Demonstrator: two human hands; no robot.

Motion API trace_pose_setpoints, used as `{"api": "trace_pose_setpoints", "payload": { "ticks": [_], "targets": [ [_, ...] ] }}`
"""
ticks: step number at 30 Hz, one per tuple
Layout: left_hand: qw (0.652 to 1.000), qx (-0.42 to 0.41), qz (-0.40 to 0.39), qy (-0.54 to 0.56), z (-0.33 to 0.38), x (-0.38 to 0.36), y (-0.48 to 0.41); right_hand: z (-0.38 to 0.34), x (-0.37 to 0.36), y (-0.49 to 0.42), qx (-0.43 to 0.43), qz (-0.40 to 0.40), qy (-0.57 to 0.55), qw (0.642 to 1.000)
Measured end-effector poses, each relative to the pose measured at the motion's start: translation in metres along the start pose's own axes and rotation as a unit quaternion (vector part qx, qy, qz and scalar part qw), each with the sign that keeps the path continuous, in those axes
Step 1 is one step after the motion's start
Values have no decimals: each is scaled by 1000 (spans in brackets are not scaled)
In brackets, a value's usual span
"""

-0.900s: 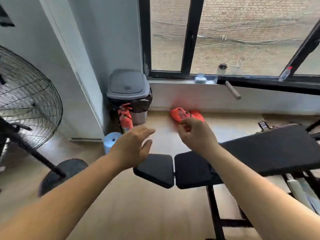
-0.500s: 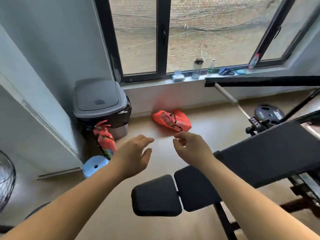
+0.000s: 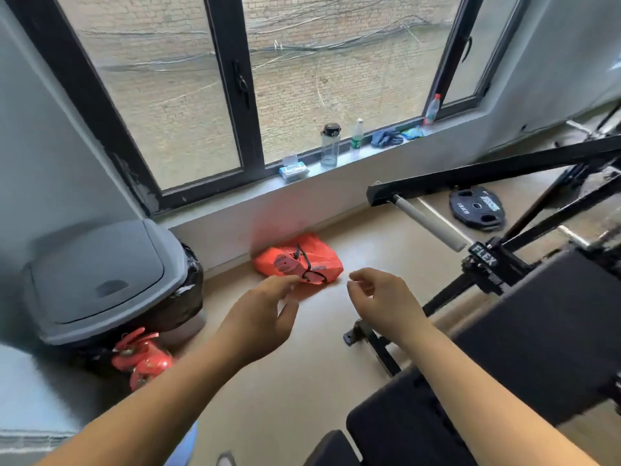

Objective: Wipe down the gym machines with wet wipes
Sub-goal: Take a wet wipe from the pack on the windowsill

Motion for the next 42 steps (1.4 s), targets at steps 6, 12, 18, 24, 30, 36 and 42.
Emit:
{"api": "trace_pose_setpoints", "payload": {
  "ticks": [6, 12, 18, 24, 30, 36, 42],
  "targets": [
    [995, -77, -69, 10, -54, 30, -127, -9, -13, -93, -94, 51, -21, 994],
    [991, -77, -109, 15, -120, 74, -209, -63, -34, -200, -116, 40, -39, 992],
    [990, -55, -125, 37, -170, 103, -271, -87, -27, -281, -113, 35, -48, 992],
    [990, -20, -136, 33, -182, 113, -365, -85, 15, -367, -97, 55, -66, 992],
    [992, 33, -117, 22, -210, 110, -494, -62, 58, -514, -64, 42, -48, 996],
    [980, 122, -157, 7, -269, 121, -585, -43, 76, -645, -77, -23, -92, 993],
    [971, 135, -191, -40, -346, 130, -704, -26, 70, -761, -90, -32, -109, 989]
  ]
}}
Point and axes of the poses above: each hand's wrist, its own y-axis away from the middle knuckle, its own x-axis out of the back of the hand, z = x × y, the point moved 6 cm from there along -y, towards the middle knuckle, and after that the axes turned 14 degrees about -z, right-handed, at the moved point
